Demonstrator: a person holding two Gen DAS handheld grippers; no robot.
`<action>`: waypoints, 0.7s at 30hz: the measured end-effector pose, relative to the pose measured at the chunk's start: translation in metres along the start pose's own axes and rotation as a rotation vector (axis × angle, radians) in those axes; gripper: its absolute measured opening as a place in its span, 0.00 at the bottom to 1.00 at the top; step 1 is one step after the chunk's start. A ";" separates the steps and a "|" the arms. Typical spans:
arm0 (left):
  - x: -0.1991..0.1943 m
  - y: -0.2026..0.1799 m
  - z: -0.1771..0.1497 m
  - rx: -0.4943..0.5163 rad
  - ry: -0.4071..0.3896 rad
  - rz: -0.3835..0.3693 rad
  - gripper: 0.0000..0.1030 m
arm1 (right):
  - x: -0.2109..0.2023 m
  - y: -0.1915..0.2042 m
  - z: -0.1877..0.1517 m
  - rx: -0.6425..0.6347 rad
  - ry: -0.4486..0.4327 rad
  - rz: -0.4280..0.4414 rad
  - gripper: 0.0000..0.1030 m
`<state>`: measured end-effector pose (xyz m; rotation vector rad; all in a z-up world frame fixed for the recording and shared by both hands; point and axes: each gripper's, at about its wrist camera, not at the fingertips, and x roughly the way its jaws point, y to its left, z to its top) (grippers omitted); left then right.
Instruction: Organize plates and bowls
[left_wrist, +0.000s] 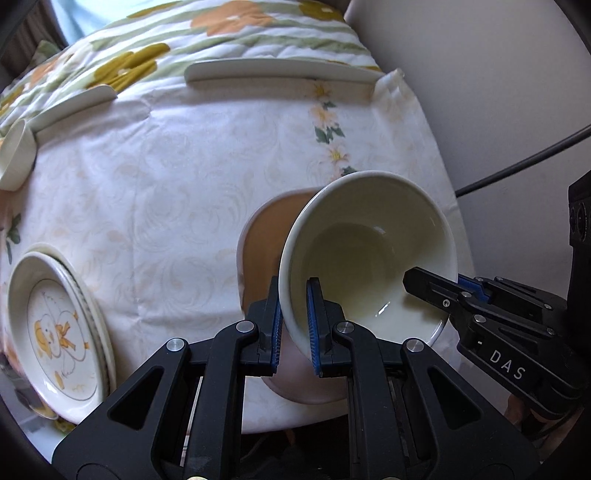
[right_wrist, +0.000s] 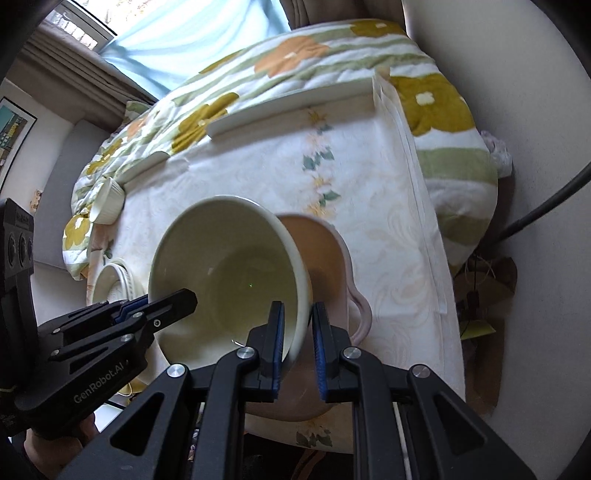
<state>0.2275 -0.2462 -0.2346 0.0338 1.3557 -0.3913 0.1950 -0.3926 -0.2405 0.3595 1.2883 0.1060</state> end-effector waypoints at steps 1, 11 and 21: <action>0.004 0.000 0.000 0.004 0.011 0.002 0.10 | 0.004 -0.001 -0.001 0.006 0.009 -0.002 0.13; 0.029 0.002 0.002 0.054 0.059 0.027 0.10 | 0.024 -0.006 -0.006 0.018 0.042 -0.038 0.13; 0.027 -0.005 0.004 0.097 0.042 0.067 0.10 | 0.028 -0.005 -0.007 0.022 0.052 -0.050 0.13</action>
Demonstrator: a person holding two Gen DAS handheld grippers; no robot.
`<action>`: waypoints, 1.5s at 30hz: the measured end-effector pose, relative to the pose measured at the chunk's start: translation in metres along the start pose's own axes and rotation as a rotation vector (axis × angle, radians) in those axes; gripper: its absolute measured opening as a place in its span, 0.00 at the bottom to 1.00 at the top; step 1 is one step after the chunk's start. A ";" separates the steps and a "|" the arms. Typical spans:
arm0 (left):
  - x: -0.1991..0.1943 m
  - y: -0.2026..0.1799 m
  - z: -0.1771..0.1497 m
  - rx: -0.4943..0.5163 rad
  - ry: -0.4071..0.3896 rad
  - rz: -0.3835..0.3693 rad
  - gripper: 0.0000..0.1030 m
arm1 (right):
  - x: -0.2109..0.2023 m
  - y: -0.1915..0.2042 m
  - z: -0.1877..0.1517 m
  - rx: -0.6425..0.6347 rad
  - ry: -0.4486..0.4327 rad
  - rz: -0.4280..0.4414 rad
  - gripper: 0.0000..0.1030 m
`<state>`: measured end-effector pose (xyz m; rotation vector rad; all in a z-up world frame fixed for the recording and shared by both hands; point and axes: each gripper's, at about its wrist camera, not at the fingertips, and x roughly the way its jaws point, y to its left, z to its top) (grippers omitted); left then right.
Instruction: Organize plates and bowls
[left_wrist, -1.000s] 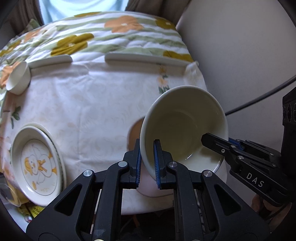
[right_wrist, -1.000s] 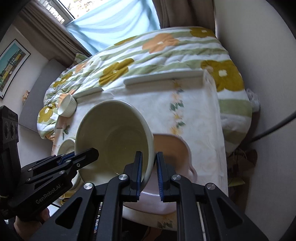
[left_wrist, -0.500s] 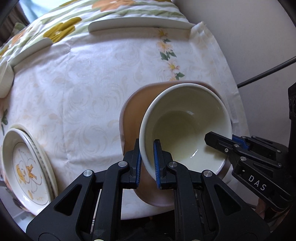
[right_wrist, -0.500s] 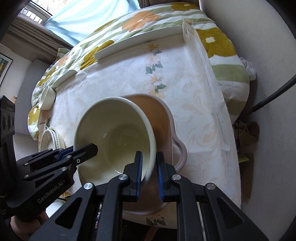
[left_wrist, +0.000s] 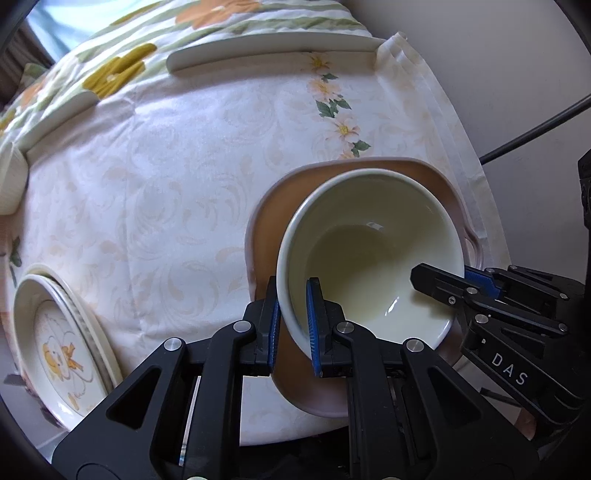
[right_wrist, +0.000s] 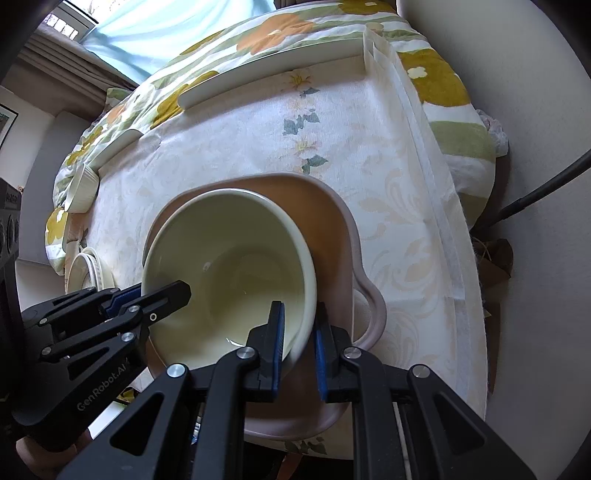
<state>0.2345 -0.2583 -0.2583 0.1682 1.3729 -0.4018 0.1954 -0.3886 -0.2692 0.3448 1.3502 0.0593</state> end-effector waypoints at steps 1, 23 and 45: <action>-0.001 -0.001 0.000 0.005 -0.003 0.001 0.10 | -0.001 0.000 -0.001 -0.002 -0.001 -0.012 0.13; -0.045 -0.006 -0.011 -0.039 -0.109 0.028 0.10 | -0.029 0.008 -0.002 -0.065 0.016 -0.068 0.13; -0.218 0.177 -0.084 -0.544 -0.542 0.201 0.99 | -0.106 0.186 0.055 -0.530 -0.317 0.309 0.94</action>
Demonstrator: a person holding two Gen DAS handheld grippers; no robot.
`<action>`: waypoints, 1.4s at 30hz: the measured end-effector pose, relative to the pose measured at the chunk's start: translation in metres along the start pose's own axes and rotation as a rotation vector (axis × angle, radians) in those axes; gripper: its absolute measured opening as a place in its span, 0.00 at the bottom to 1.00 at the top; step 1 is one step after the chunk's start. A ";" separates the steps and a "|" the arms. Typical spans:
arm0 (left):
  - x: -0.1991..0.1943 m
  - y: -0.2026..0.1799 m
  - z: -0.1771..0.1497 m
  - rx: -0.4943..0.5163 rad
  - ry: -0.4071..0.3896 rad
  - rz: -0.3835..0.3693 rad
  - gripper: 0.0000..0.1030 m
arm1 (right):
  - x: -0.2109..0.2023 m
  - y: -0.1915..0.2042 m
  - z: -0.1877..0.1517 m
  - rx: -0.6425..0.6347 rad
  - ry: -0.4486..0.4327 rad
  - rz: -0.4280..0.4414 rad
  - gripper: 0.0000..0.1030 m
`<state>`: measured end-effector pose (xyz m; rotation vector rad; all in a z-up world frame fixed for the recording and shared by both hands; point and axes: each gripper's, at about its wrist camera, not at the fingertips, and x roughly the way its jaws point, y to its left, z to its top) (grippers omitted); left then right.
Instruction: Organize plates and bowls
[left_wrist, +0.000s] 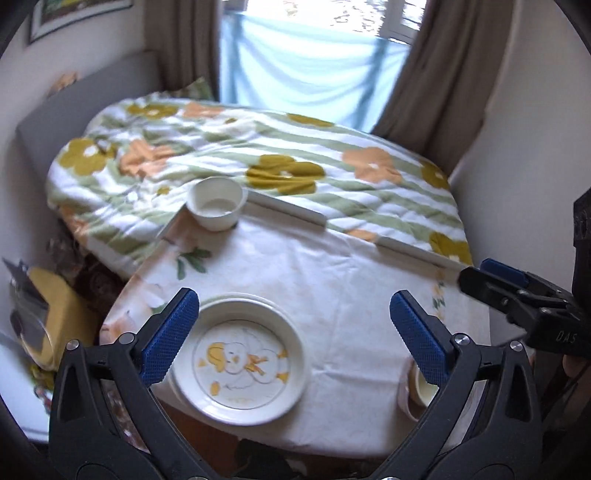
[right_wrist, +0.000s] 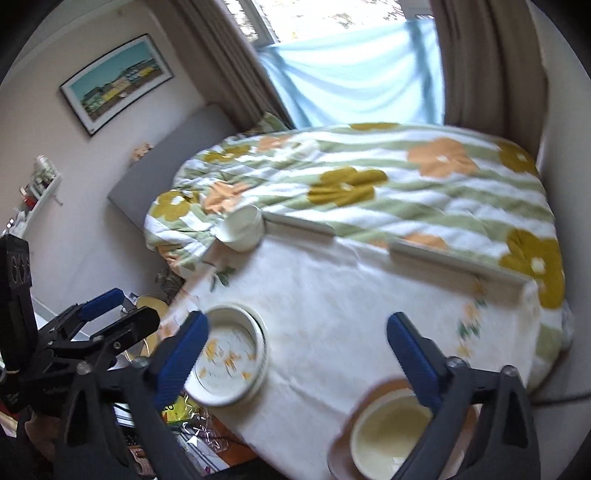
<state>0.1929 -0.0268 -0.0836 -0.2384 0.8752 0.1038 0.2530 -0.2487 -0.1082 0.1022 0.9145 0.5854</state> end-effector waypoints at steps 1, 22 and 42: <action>0.004 0.014 0.006 -0.034 0.002 0.003 0.99 | 0.007 0.007 0.009 -0.019 0.003 -0.001 0.94; 0.231 0.192 0.093 -0.374 0.234 -0.060 0.91 | 0.292 0.034 0.121 0.023 0.277 0.042 0.88; 0.316 0.214 0.094 -0.428 0.334 -0.102 0.20 | 0.388 0.037 0.108 0.111 0.400 0.082 0.18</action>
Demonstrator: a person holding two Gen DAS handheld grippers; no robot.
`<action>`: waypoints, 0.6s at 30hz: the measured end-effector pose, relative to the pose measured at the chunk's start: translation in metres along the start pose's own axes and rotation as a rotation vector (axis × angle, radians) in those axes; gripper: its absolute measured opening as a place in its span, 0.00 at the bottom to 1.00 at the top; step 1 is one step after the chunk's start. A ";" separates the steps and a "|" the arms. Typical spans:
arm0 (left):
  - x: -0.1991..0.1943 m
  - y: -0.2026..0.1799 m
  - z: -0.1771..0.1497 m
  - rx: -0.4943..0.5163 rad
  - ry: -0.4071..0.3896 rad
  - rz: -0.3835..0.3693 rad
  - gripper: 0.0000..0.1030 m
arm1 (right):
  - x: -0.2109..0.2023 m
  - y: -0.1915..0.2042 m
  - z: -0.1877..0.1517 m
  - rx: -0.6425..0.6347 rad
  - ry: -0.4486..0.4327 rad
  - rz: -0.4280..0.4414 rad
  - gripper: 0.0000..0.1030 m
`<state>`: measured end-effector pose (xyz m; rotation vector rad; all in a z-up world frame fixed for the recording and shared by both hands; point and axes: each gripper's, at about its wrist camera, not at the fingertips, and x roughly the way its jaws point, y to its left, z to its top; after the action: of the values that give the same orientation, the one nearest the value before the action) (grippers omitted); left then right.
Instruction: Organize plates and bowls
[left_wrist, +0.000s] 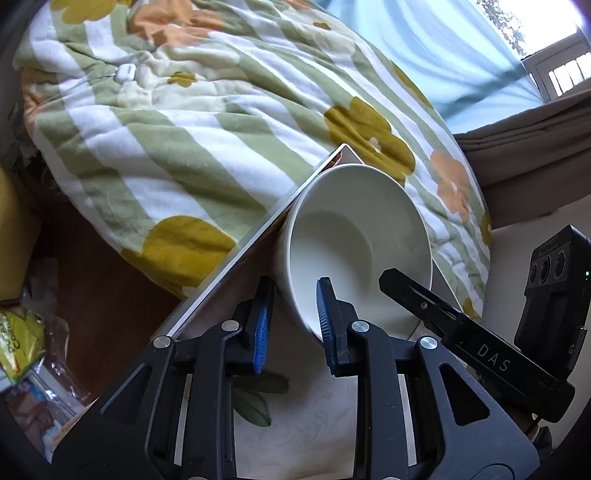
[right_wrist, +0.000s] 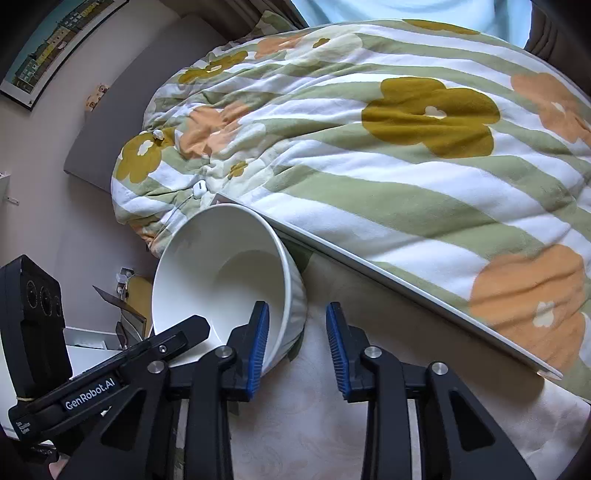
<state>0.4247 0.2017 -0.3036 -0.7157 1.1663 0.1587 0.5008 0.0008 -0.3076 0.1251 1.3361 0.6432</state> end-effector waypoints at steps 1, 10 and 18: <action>-0.001 -0.001 -0.001 0.002 -0.001 0.005 0.20 | 0.000 0.002 0.000 -0.003 -0.001 -0.001 0.17; -0.013 -0.014 -0.009 0.071 -0.044 0.040 0.20 | -0.006 0.006 -0.005 -0.016 -0.032 -0.018 0.16; -0.056 -0.045 -0.034 0.148 -0.105 0.039 0.20 | -0.061 0.013 -0.024 -0.013 -0.134 0.007 0.16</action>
<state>0.3966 0.1602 -0.2418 -0.5484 1.0800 0.1397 0.4688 -0.0253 -0.2557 0.1597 1.2032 0.6381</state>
